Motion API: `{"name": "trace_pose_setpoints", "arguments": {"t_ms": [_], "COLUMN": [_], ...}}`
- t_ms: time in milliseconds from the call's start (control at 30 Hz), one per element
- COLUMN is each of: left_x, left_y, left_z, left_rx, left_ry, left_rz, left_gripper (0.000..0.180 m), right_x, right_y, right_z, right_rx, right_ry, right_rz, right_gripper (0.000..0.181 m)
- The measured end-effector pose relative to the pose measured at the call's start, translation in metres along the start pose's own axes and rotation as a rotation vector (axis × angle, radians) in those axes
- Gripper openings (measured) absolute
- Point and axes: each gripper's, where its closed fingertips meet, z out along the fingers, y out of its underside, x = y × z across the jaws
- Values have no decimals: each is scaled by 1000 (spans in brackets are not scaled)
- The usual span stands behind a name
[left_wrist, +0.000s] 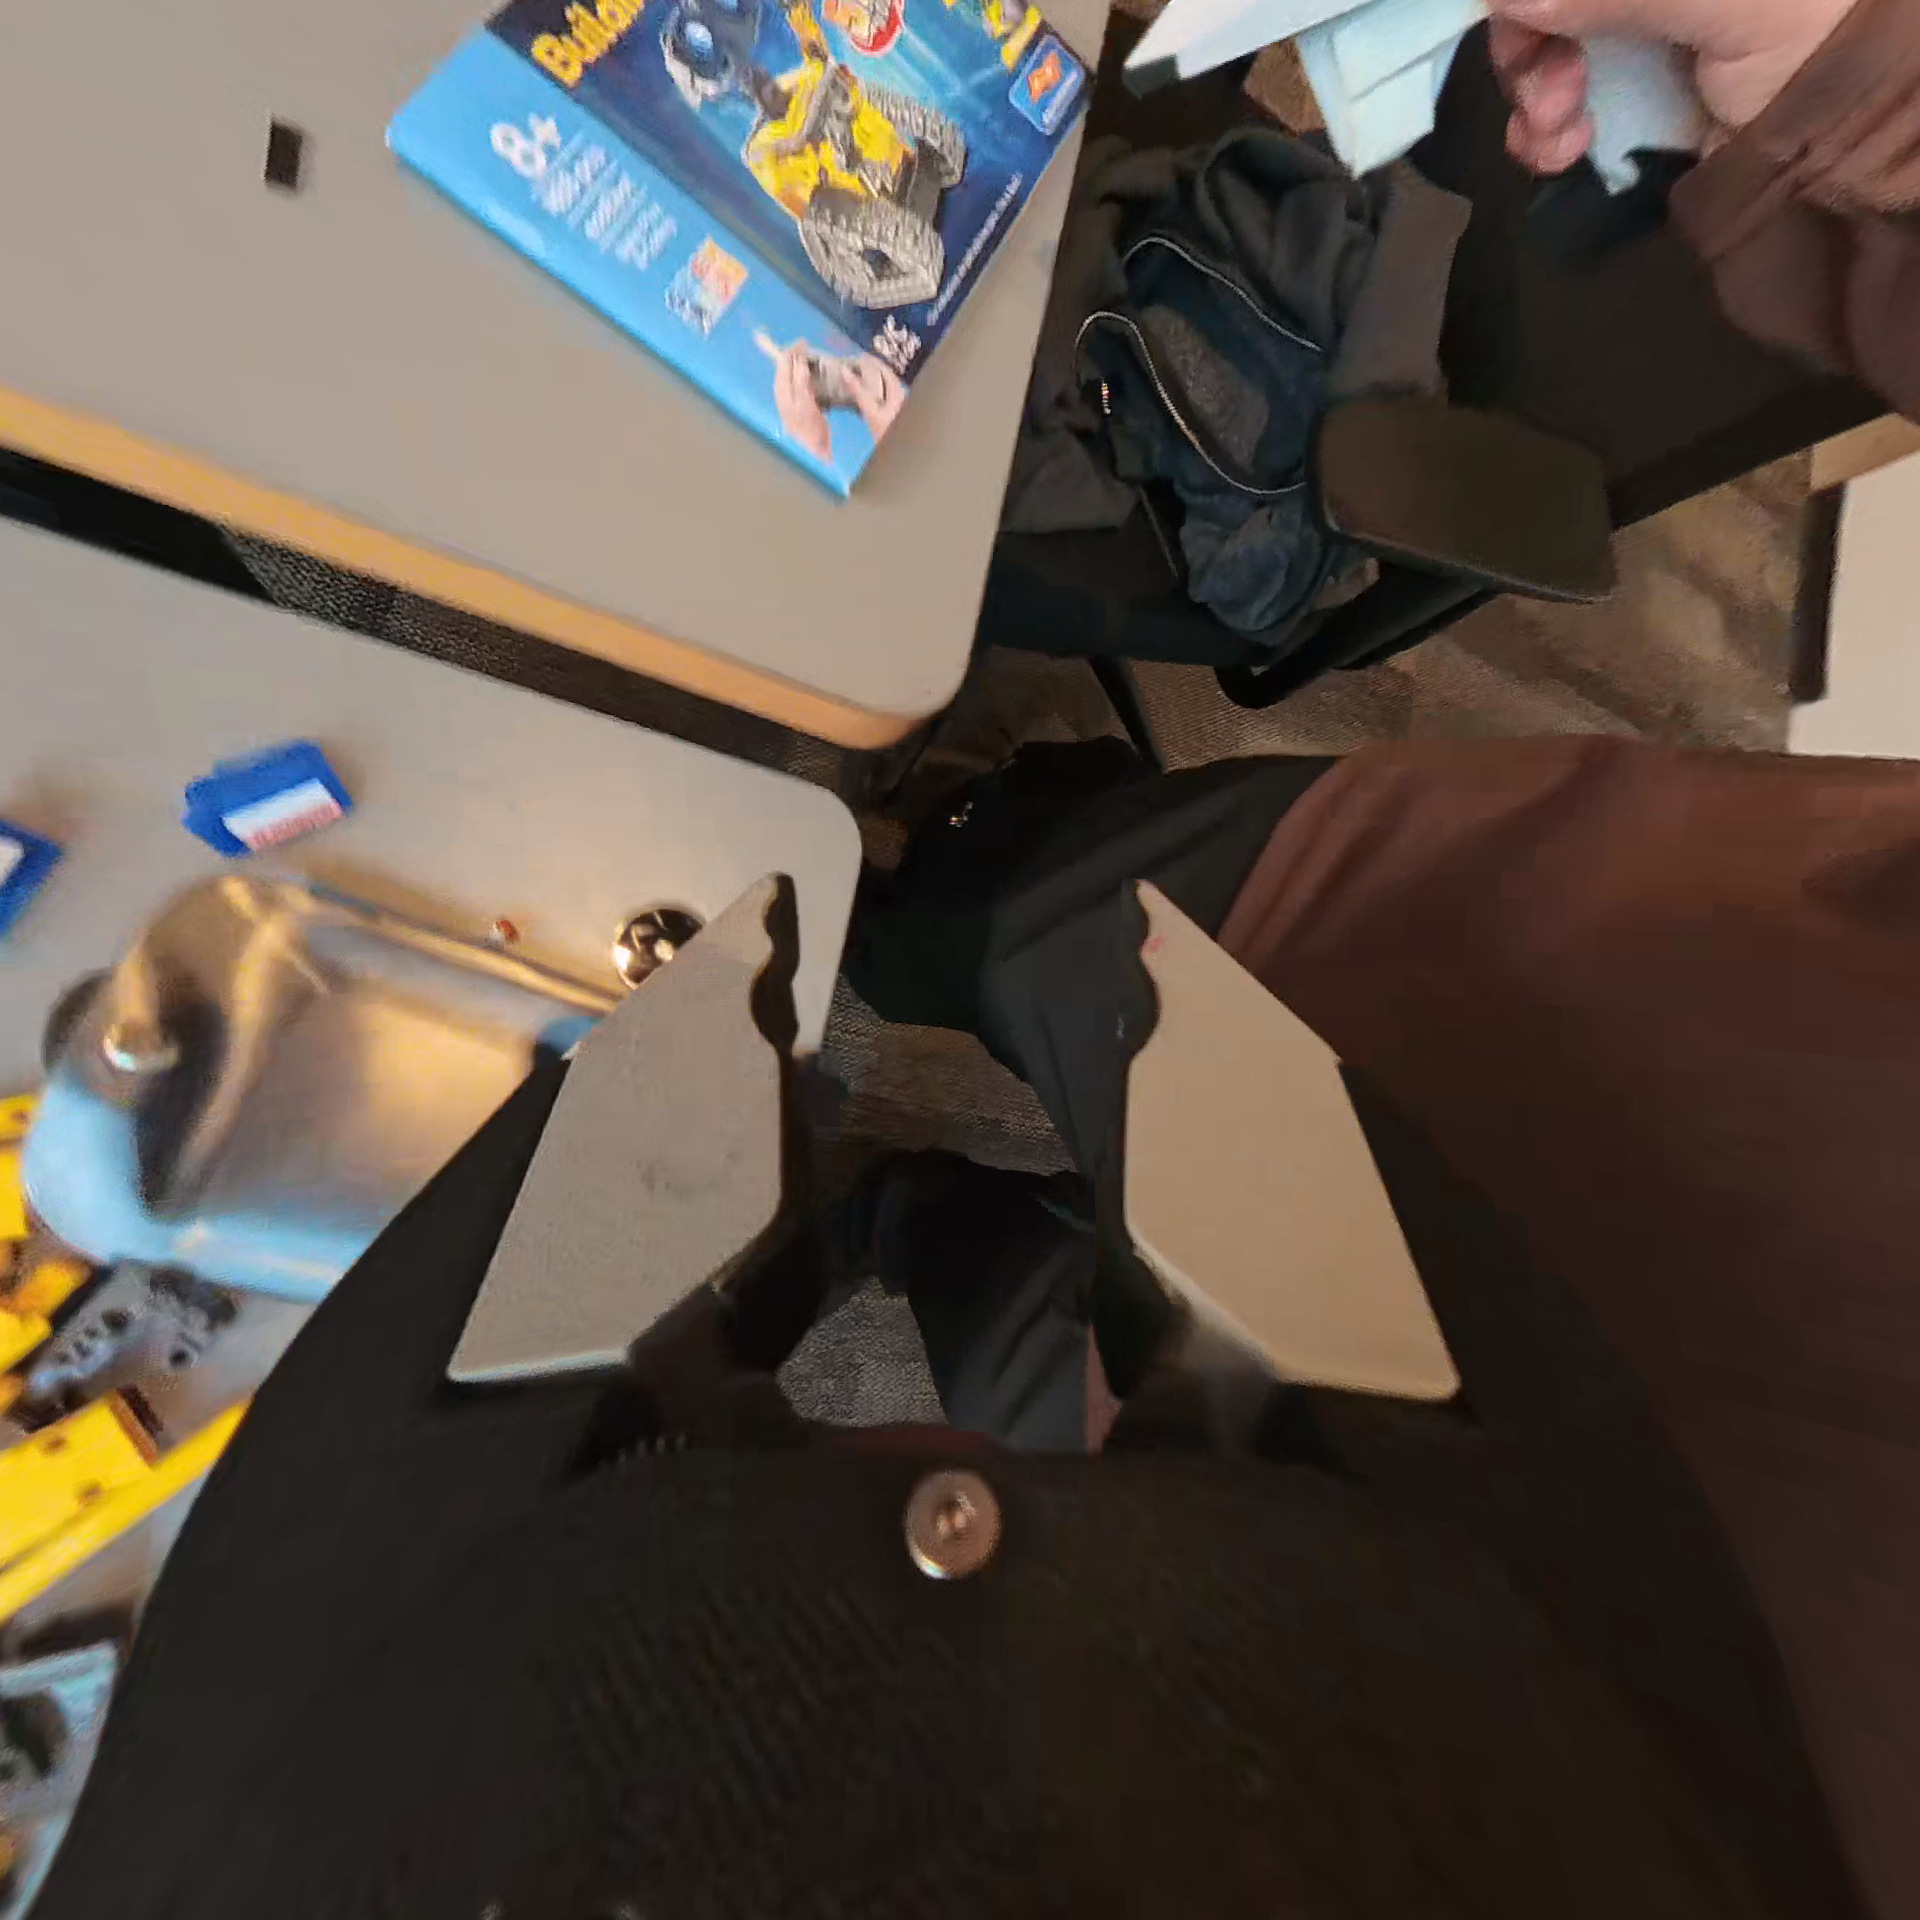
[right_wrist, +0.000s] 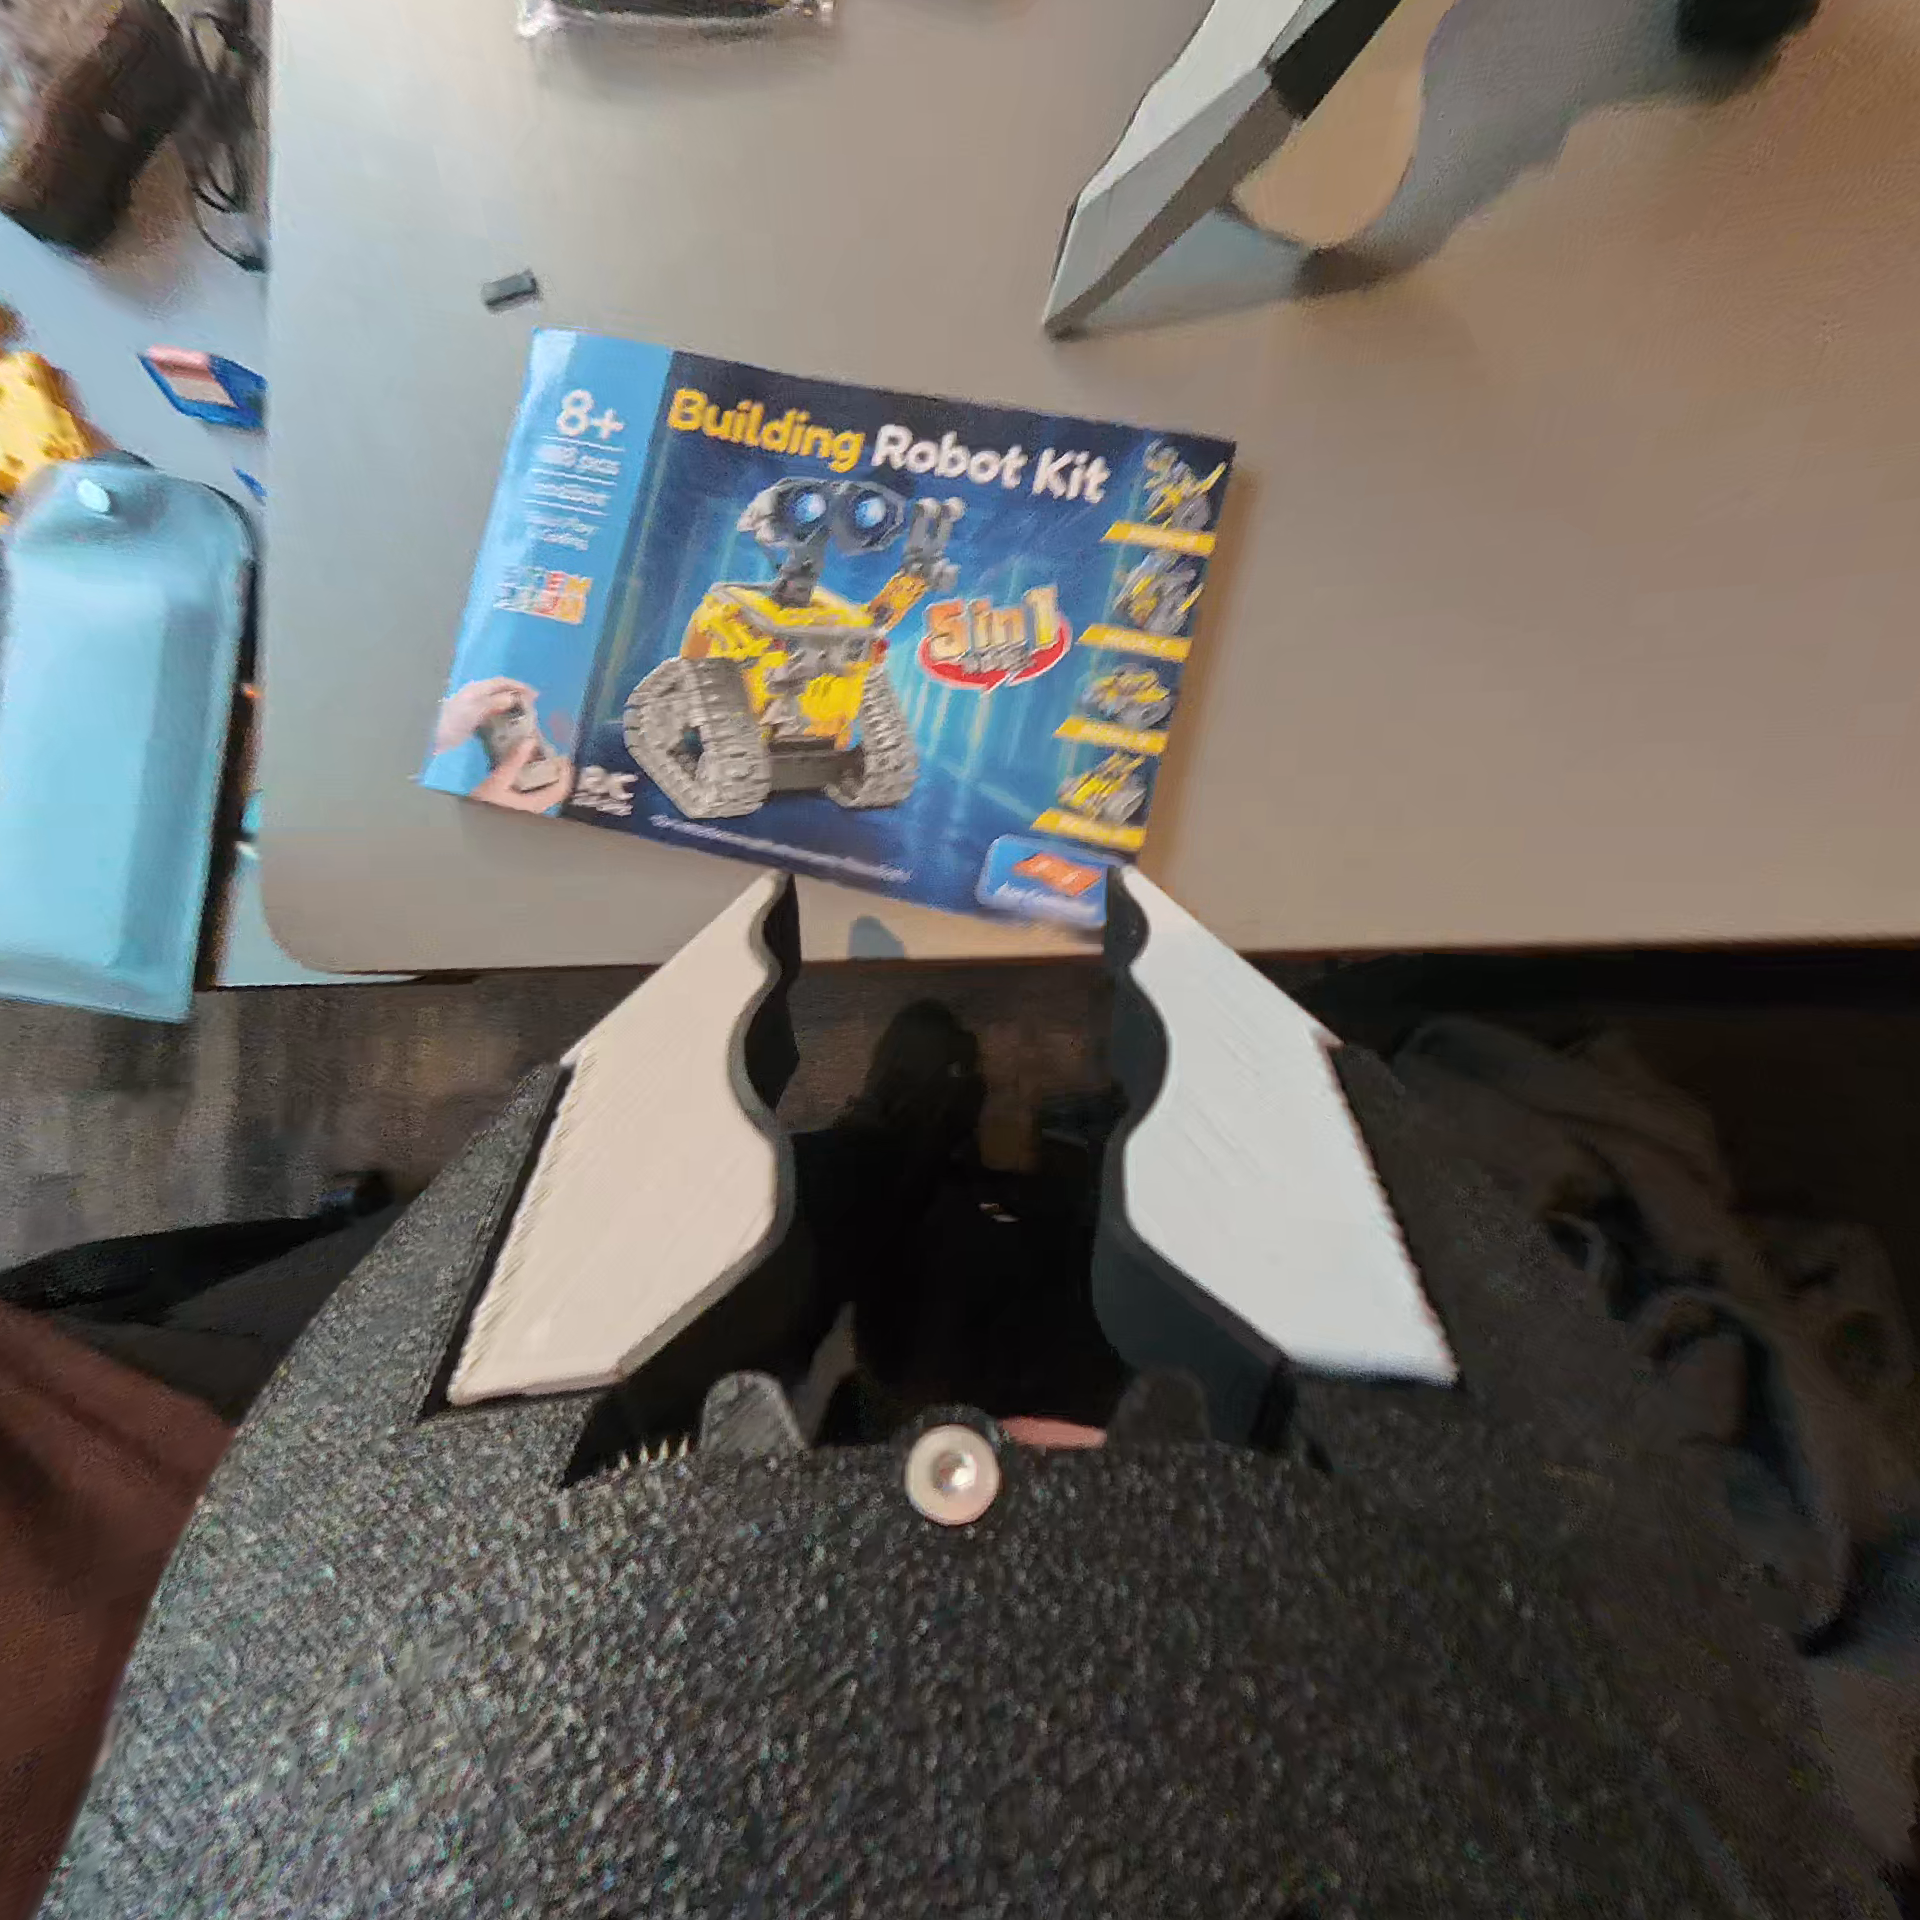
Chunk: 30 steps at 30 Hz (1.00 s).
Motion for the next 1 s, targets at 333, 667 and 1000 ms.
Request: {"name": "trace_pose_setpoints", "arguments": {"t_ms": [333,667,1000], "left_x": [-57,-55,-45], "left_y": [-81,-74,-61], "left_z": [100,136,139], "left_rx": [-209,-402,-503], "left_ry": [-152,-248,-274], "left_rz": [-64,101,390], "left_gripper": [60,59,67], "right_x": [11,-7,-14], "right_y": [19,49,54], "right_z": [37,21,27], "right_rx": [-60,-153,-182], "right_ry": [-174,-338,-674], "right_rz": [63,58,528], "right_gripper": [56,50,9]}}
